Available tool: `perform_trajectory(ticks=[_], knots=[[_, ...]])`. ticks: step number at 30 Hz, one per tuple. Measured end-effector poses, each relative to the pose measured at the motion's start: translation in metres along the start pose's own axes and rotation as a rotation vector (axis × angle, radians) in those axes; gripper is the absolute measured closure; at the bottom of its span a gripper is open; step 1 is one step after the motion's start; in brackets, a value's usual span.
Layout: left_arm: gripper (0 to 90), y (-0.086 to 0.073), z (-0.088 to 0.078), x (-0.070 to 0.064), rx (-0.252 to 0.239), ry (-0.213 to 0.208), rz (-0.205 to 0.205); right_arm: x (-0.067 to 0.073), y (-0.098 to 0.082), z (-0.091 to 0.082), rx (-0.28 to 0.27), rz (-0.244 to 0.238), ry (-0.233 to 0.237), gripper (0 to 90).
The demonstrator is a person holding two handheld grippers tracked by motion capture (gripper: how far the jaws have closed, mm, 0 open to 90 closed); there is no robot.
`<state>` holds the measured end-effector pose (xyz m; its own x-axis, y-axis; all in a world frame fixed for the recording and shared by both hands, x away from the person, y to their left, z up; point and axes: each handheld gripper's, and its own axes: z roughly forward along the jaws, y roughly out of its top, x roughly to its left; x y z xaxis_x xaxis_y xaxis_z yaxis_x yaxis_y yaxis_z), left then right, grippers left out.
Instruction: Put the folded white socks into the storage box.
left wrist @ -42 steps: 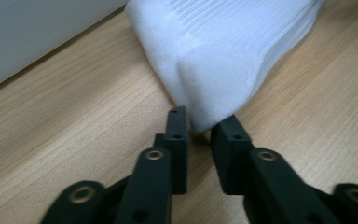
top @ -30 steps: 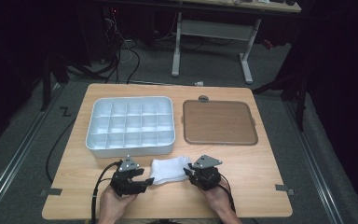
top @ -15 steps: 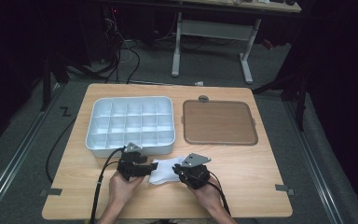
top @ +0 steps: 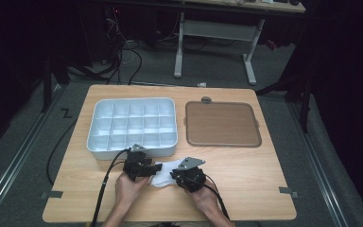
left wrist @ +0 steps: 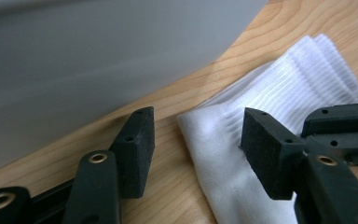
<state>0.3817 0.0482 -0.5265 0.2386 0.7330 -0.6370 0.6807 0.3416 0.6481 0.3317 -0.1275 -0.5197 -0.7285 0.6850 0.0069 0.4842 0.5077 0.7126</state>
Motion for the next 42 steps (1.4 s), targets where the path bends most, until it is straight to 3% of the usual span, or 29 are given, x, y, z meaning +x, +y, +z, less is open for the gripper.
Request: perform_trajectory(ticks=[9,15,24,30,42], knots=[[54.6,-0.002,0.0,0.0,0.012,-0.021,0.014,0.003,-0.005,0.001,-0.009,-0.019,-0.016,82.2],[69.9,-0.003,0.002,0.001,0.02,-0.041,0.016,0.002,-0.006,0.001,-0.018,-0.022,-0.011,82.2],[79.3,0.0,0.001,0.005,0.068,-0.076,0.006,0.002,-0.007,0.001,-0.024,-0.023,-0.01,82.3],[83.3,0.0,0.0,0.0,0.108,-0.067,0.069,0.003,-0.007,0.001,-0.019,-0.028,-0.014,82.3],[84.5,0.008,-0.009,-0.004,0.105,-0.112,0.012,0.004,-0.006,-0.004,-0.015,-0.034,-0.021,81.1]])
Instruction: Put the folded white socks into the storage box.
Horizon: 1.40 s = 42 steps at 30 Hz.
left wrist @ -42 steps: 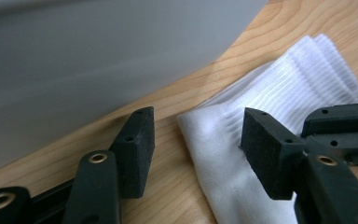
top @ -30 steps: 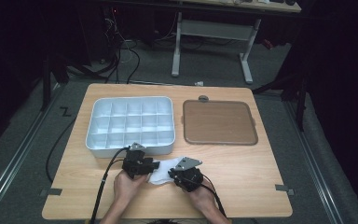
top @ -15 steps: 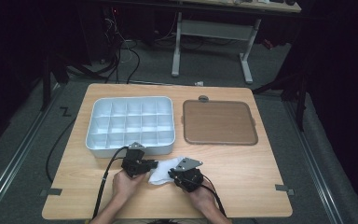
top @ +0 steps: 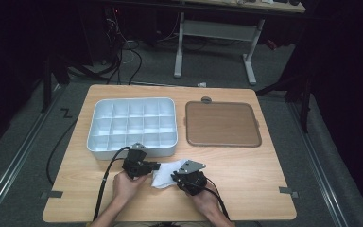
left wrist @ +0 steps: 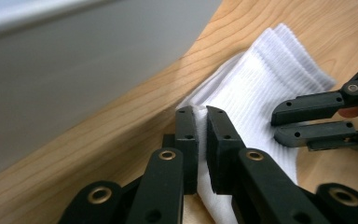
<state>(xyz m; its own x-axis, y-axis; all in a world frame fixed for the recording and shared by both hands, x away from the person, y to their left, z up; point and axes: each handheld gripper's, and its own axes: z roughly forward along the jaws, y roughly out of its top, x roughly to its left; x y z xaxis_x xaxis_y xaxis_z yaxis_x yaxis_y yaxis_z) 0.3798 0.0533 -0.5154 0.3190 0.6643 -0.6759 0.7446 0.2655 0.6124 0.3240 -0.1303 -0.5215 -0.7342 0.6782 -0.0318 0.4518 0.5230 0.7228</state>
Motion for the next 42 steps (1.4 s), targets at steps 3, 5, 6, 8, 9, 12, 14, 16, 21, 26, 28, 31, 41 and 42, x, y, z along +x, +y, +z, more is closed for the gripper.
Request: perform_trajectory(ticks=[3,5,6,8,9,12,14,16,21,26,28,31,41,42], knots=[[84.4,0.001,-0.002,-0.001,-0.005,-0.006,0.001,-0.002,0.002,-0.004,-0.01,0.01,-0.013,82.0],[84.5,0.001,-0.004,-0.003,-0.013,-0.013,-0.008,-0.004,0.003,-0.008,-0.011,0.018,-0.024,83.1],[84.5,0.001,-0.005,-0.004,-0.014,-0.016,-0.009,-0.005,0.004,-0.009,-0.015,0.019,-0.028,83.7],[84.5,0.001,-0.006,-0.005,-0.02,-0.021,-0.01,-0.007,0.006,-0.01,-0.023,0.025,-0.028,84.9],[84.5,0.002,-0.007,-0.006,-0.024,-0.024,-0.017,-0.007,0.006,-0.01,-0.025,0.027,-0.023,85.4],[84.5,0.002,-0.008,-0.006,-0.023,-0.027,-0.017,-0.007,0.005,-0.007,-0.005,0.021,-0.022,86.7],[84.5,0.002,-0.009,-0.007,-0.023,-0.03,-0.022,-0.007,0.005,-0.004,0.001,0.018,-0.018,87.2],[84.5,0.003,-0.011,-0.008,-0.026,-0.036,-0.023,-0.006,0.005,-0.001,0.012,0.014,-0.015,87.6],[84.5,0.005,-0.015,-0.011,-0.034,-0.052,-0.035,-0.006,0.006,0.003,0.028,0.012,-0.004,88.1],[84.5,0.007,-0.016,-0.014,-0.039,-0.064,-0.036,-0.006,0.008,0.007,0.036,0.008,0.007,89.2],[84.5,0.008,-0.018,-0.014,-0.038,-0.07,-0.038,-0.005,0.009,0.009,0.041,0.0,0.009,89.5],[84.6,0.01,-0.02,-0.014,-0.047,-0.075,-0.047,-0.002,0.013,0.011,0.054,-0.021,0.012,90.0],[84.6,0.014,-0.026,-0.015,-0.07,-0.093,-0.065,0.005,0.021,0.021,0.051,-0.036,0.035,90.0],[84.6,0.015,-0.026,-0.015,-0.071,-0.094,-0.064,0.006,0.022,0.022,0.046,-0.041,0.04,90.0]])
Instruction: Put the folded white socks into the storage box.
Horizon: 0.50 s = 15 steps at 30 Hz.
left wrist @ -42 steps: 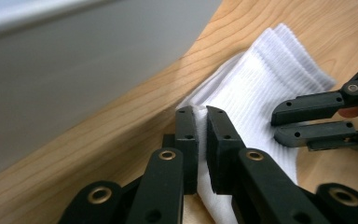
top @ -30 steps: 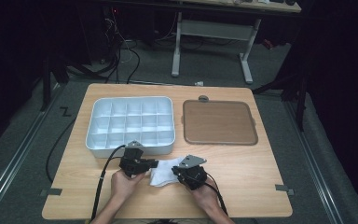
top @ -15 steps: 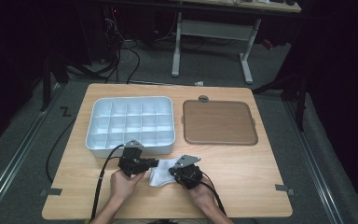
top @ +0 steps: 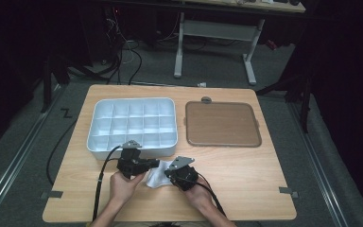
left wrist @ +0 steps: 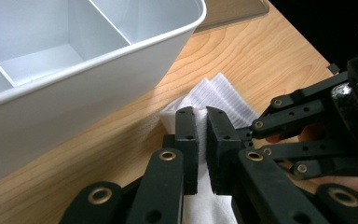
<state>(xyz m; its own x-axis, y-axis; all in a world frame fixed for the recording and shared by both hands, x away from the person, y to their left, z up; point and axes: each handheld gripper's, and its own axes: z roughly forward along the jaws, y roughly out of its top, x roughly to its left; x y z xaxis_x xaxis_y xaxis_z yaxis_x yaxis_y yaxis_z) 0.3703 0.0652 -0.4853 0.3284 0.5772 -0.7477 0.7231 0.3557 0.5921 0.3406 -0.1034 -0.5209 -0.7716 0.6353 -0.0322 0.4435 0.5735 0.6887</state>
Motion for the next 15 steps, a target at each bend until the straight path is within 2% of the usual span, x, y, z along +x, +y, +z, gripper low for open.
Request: perform_trajectory(ticks=[3,9,15], knots=[[84.7,0.0,-0.0002,-0.0017,-0.005,-0.008,-0.001,0.0025,0.0032,0.0029,0.002,-0.004,0.012,90.0],[84.7,-0.0021,0.004,-0.0095,0.006,-0.013,0.035,0.008,0.009,0.0076,0.008,-0.021,0.026,90.0],[84.7,-0.0034,0.009,-0.0088,0.007,-0.011,0.02,0.0065,0.0089,0.0071,0.006,-0.015,0.035,90.0]])
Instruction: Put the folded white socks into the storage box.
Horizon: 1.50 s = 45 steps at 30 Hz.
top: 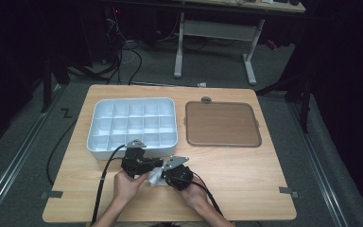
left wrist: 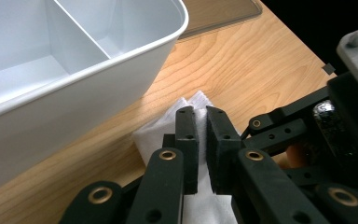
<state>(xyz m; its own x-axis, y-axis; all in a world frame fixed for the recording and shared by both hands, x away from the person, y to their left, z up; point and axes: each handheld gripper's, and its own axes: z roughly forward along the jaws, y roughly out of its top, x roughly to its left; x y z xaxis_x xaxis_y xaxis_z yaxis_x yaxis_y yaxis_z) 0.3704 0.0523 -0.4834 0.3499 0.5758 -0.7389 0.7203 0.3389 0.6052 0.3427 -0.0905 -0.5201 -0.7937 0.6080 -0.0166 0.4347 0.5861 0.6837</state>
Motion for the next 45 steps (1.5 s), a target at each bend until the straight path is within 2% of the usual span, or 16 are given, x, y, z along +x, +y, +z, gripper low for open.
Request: perform_trajectory(ticks=[6,9,14,20,24,31,39,45], knots=[[84.7,0.002,-0.002,0.0,-0.005,0.008,0.005,-0.002,0.0,-0.008,-0.014,0.001,-0.021,82.7],[84.7,0.002,-0.002,0.001,-0.004,0.016,0.011,-0.004,0.0,-0.017,-0.042,0.009,-0.037,81.8],[84.7,0.001,-0.001,0.0,-0.001,0.018,0.016,-0.014,-0.002,-0.039,-0.082,0.044,-0.079,80.6],[84.7,0.0,-0.001,0.0,-0.004,0.02,0.011,-0.031,-0.013,-0.048,-0.076,0.107,-0.124,77.4],[84.7,0.0,0.0,-0.001,-0.005,0.021,0.008,-0.036,-0.02,-0.047,-0.06,0.134,-0.132,75.5],[84.7,0.001,0.0,-0.004,-0.001,0.013,0.013,-0.039,-0.028,-0.031,-0.018,0.152,-0.124,74.8],[84.7,0.001,0.001,-0.007,-0.006,-0.002,-0.001,-0.034,-0.024,-0.026,-0.009,0.114,-0.104,76.8],[84.7,0.001,0.003,-0.011,-0.006,-0.013,0.003,-0.032,-0.022,-0.022,-0.011,0.098,-0.09,77.3]])
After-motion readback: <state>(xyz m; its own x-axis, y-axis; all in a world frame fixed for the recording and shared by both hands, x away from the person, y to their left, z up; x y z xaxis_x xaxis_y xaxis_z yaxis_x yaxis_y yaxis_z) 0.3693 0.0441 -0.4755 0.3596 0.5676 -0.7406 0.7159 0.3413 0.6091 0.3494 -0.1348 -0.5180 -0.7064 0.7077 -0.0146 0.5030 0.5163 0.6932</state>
